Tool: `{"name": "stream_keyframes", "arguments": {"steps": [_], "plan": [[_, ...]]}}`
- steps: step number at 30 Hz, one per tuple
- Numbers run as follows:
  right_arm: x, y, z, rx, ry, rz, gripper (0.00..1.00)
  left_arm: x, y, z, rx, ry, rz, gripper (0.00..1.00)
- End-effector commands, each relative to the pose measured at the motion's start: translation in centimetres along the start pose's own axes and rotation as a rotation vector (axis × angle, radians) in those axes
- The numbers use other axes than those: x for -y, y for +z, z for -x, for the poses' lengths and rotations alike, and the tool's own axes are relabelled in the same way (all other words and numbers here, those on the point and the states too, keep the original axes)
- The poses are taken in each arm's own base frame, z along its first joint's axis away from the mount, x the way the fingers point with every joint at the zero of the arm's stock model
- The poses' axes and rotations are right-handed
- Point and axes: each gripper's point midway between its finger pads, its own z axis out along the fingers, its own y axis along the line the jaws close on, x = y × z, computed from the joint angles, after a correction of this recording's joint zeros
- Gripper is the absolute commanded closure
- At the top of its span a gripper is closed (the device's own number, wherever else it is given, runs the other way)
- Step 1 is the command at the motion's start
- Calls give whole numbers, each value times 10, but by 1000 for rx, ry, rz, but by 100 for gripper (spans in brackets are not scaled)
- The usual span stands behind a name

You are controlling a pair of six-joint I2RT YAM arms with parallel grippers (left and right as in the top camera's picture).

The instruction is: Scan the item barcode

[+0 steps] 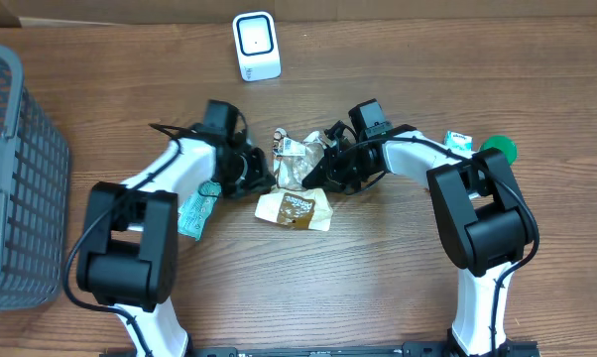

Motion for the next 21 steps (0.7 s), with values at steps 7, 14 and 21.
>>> {"name": "stream_keyframes", "arguments": {"steps": [7, 14, 21], "plan": [[-16, -31, -10, 7, -300, -6, 96, 13, -161, 54, 252, 195, 17, 96], [-44, -60, -19, 38, -426, 0, 96, -34, -210, 69, 350, 105, 216, 96], [-82, -85, -35, 53, -466, 82, 96, -59, -222, 76, 382, 81, 316, 96]]}}
